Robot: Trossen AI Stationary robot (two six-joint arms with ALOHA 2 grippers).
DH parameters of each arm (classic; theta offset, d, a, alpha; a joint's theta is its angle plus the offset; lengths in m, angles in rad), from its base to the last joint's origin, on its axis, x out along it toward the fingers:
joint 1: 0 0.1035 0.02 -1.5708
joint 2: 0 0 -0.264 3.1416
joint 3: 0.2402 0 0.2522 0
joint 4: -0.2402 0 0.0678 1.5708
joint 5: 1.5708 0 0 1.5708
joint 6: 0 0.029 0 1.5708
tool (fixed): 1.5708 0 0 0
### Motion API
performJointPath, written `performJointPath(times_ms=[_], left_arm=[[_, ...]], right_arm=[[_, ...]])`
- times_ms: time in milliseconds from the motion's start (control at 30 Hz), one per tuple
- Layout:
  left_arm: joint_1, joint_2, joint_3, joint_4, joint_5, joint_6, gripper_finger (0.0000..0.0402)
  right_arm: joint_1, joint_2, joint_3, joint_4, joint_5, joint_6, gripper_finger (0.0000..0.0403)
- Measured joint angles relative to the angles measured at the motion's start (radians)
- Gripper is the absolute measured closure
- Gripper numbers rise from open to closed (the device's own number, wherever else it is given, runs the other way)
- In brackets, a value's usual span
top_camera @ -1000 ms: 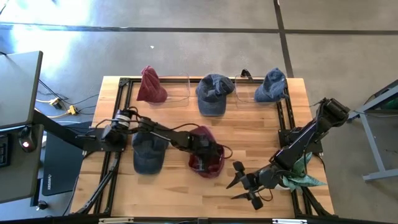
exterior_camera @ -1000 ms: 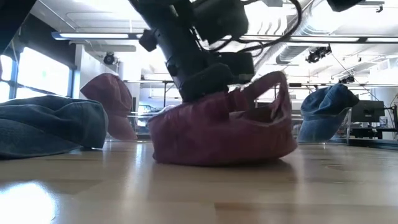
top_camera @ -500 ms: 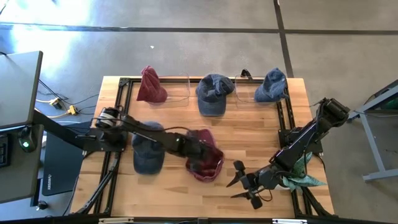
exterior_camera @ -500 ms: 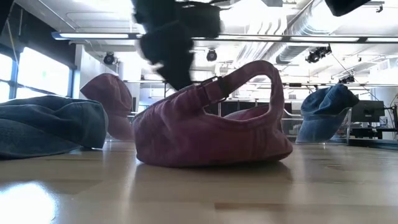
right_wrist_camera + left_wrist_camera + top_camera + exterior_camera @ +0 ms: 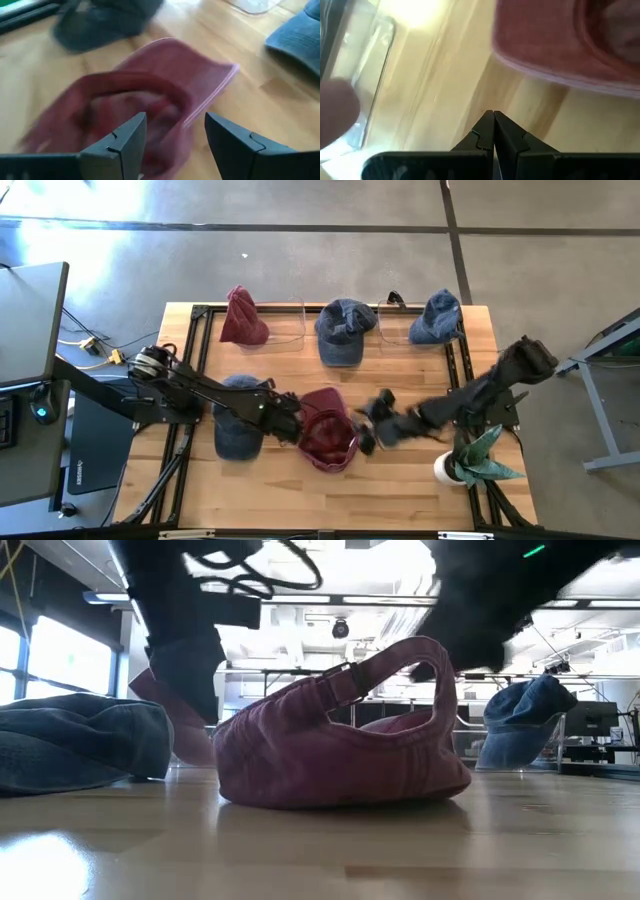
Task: Pick & Place hat
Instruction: Put the red cap into the left transparent bin
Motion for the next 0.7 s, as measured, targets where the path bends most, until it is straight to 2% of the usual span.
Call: performJointPath(times_ms=[67,233,333,433,567,700], left_arm=[[0.0,-0.025,-0.038,0.039,-0.007,-0.014,0.0401],[-0.008,-0.05,-0.086,0.043,-0.029,-0.048,0.0401],[-0.022,-0.05,-0.093,0.082,-0.065,-0.044,0.0401],[-0.036,-0.05,-0.093,0.159,-0.075,0.0,0.0401],[-0.068,-0.05,-0.093,0.257,-0.128,0.061,0.0401],[-0.117,-0.061,-0.093,0.374,-0.199,0.141,0.0401]], right_arm=[[-0.108,0.017,0.0,0.056,-0.084,-0.048,0.0192],[-0.33,0.078,0.002,0.074,-0.334,-0.036,0.0175],[-0.403,0.128,0.002,0.113,-0.484,-0.025,0.0175],[-0.425,0.187,0.002,0.18,-0.57,-0.028,0.0184],[-0.419,0.231,0.001,0.263,-0.561,-0.055,0.0228],[-0.4,0.218,0.0,0.292,-0.446,-0.104,0.0324]])
